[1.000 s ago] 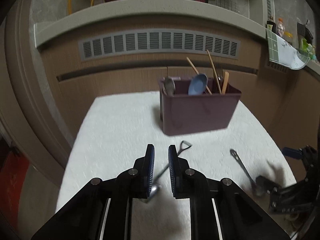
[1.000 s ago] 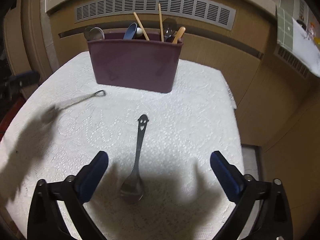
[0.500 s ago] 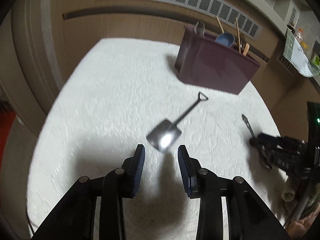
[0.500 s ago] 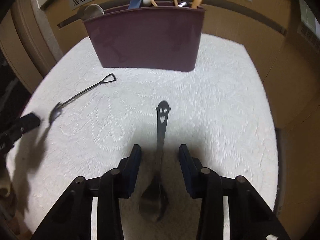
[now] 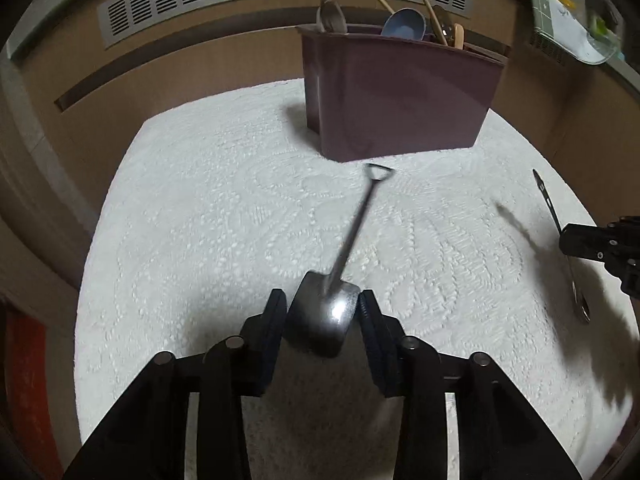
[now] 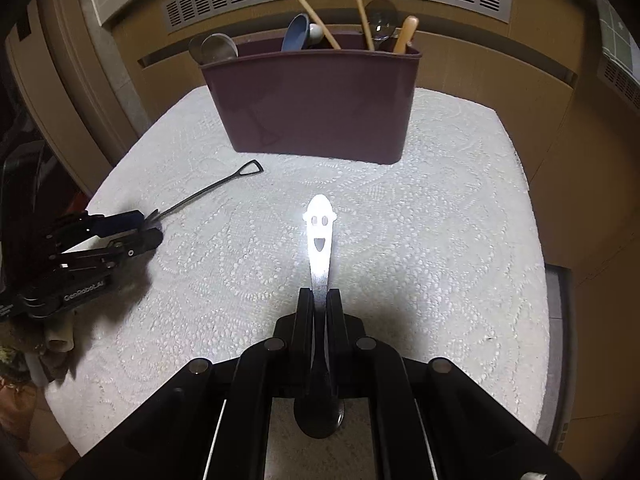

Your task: Organize utensils

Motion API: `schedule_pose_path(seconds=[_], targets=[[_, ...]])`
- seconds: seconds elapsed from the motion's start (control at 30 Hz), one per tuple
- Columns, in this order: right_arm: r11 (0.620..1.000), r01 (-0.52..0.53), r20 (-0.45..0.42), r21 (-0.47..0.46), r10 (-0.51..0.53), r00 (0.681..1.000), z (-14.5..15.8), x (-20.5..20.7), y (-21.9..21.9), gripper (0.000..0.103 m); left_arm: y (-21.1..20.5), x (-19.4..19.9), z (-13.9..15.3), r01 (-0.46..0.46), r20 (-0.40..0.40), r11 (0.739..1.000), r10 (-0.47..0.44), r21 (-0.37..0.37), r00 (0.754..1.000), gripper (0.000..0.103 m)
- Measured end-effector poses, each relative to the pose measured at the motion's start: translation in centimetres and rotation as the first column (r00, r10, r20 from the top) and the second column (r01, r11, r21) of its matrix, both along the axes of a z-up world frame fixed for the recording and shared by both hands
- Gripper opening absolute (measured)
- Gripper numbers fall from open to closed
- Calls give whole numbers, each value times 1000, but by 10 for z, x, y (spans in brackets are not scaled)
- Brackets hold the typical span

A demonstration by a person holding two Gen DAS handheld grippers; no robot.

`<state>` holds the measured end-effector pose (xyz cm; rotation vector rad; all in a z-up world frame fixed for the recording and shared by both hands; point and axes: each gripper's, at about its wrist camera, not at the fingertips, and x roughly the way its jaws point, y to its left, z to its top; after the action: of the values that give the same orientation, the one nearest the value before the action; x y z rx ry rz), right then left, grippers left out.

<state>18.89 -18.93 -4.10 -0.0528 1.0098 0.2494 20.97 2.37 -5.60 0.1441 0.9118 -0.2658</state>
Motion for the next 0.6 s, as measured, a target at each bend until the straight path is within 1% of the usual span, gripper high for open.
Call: schedule_pose_path(seconds=[0.03,0.07,0.1,0.13,0.2,0.23,0.3,0.33,0.4,0.47,0.5,0.53,0.57,0.6], targets=[[1000,7,8,8,-7,1000,3,-1,-3,6,-2,-4,6,0,21,1000,0,-6,1000,16],[1000,11,15,16,-11,1000,6,-3,-4,6,-3,-12,17,-8,61,1000,8,-6,998,13],[1000,13,24,24,-13,1000,10,-5,-7,6,-2,-17,26,-7,87,1000,9,-22,996,10],[999,14,34,30,-15,999,14,-8,-10,6,-2,-24,37,-2,112,999,7,-45,994,10],[999,15,56,38,-17,998,23,-11,-12,6,-2,-33,53,0,151,998,8,-57,989,10],[999,13,66,39,-16,998,26,-11,-13,6,-1,-34,58,-2,156,998,12,-65,988,10],[999,14,83,36,-17,996,31,-13,-13,6,6,-32,60,-13,137,997,23,-74,990,11],[999,13,85,35,-16,996,31,-13,-13,6,9,-31,58,-22,129,997,31,-68,991,12],[999,9,77,37,-12,997,28,-15,-14,6,12,-26,48,-23,89,998,28,-60,996,13],[999,9,60,38,-11,998,22,-14,-15,6,10,-17,35,-5,22,997,7,-83,1000,22],[999,10,51,37,-11,999,19,-13,-14,6,7,-14,28,-1,-15,996,-1,-92,1000,42],[999,8,42,38,-10,999,15,-12,-14,6,5,-6,20,-7,-69,996,1,-91,998,58],[999,6,28,35,-7,1000,10,-10,-13,6,4,-3,14,-38,-104,996,29,-81,994,59],[1000,7,19,24,-7,1000,6,-10,-12,6,3,-6,11,-54,-113,995,45,-83,993,59]])
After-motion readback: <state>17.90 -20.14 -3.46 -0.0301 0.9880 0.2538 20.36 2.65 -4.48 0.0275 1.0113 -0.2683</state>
